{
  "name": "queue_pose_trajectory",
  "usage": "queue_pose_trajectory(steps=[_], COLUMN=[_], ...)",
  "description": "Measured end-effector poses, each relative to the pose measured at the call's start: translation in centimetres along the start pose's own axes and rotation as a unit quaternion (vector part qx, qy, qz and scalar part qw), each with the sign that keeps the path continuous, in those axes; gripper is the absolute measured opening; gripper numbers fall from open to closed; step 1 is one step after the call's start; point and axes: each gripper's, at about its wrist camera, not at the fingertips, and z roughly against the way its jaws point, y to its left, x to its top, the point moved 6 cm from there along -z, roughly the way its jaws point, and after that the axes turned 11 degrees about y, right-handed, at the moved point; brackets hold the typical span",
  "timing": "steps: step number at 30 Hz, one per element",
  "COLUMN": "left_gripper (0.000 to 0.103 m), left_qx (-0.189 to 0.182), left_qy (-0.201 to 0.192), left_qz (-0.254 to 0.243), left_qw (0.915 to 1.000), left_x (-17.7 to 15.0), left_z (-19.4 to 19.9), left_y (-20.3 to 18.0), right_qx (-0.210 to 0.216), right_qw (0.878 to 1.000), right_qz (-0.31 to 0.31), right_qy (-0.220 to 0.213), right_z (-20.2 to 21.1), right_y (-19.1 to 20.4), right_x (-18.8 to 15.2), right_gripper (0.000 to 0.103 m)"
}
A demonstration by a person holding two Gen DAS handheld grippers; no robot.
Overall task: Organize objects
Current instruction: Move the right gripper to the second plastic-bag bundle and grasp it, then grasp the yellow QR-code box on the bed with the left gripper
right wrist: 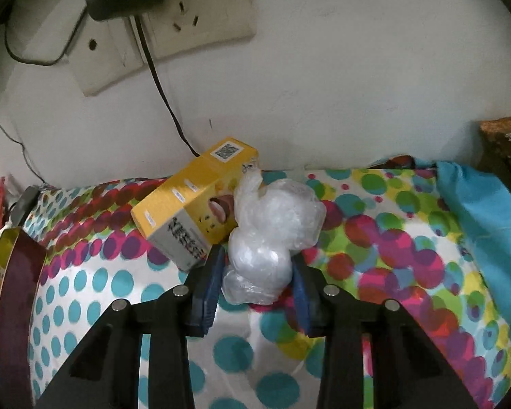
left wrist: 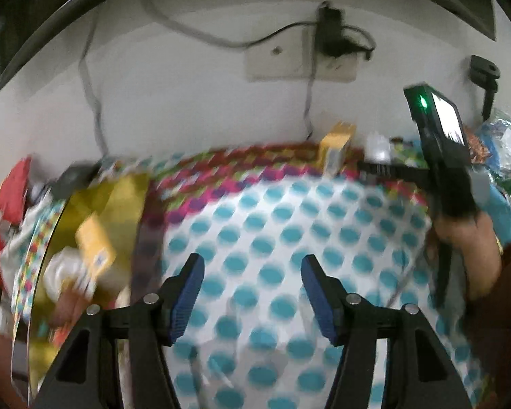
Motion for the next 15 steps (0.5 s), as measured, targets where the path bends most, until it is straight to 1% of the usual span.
queue_pose_trajectory(steps=[1,3,4,5,6,7,8,11,13,15], left_gripper=[0.067,0.068,0.069,0.070,0.070,0.071,0.072,0.074,0.074,0.074], left_qx=[0.003,-0.014,-0.035,-0.050,-0.074,-0.090,-0.098,-0.107,-0.112,-0.116], left_qy=[-0.003,-0.015,-0.017,-0.013,-0.008,-0.009,-0.011,-0.004,0.004,0.005], left_qz=[-0.010,-0.031,-0.044,-0.047,-0.053,-0.058,-0.060,-0.068,-0.071,-0.077], left_qw=[0.9999,0.9993,0.9983,0.9975,0.9958,0.9942,0.9934,0.9919,0.9912,0.9902], left_x=[0.7,2.5,3.6,4.2,5.1,5.8,6.3,8.3,9.2,10.0], left_z=[-0.3,-1.2,-1.9,-2.4,-3.0,-3.4,-3.8,-5.7,-6.8,-7.9], left_y=[-0.5,-1.9,-2.8,-3.3,-3.9,-4.4,-4.7,-5.6,-6.0,-6.5], right_qx=[0.002,-0.005,-0.009,-0.014,-0.019,-0.029,-0.030,-0.017,-0.012,-0.021], right_qw=[1.000,1.000,1.000,1.000,0.999,0.999,0.998,0.999,0.999,0.999], right_qz=[0.001,0.009,0.017,0.024,0.032,0.043,0.046,0.034,0.030,0.028], right_qy=[0.000,-0.001,-0.002,-0.003,-0.005,-0.006,-0.003,-0.006,0.004,0.013], right_z=[0.4,1.3,1.8,2.3,2.8,3.3,3.6,4.4,4.1,3.9], right_y=[-0.3,-0.9,-1.2,-1.6,-1.9,-2.4,-2.8,-3.6,-3.7,-4.0], right_x=[-0.3,-1.4,-1.9,-2.6,-3.3,-4.3,-4.9,-5.8,-6.1,-6.0], right_gripper=[0.035,0.035,0.035,0.036,0.036,0.036,0.036,0.036,0.036,0.036])
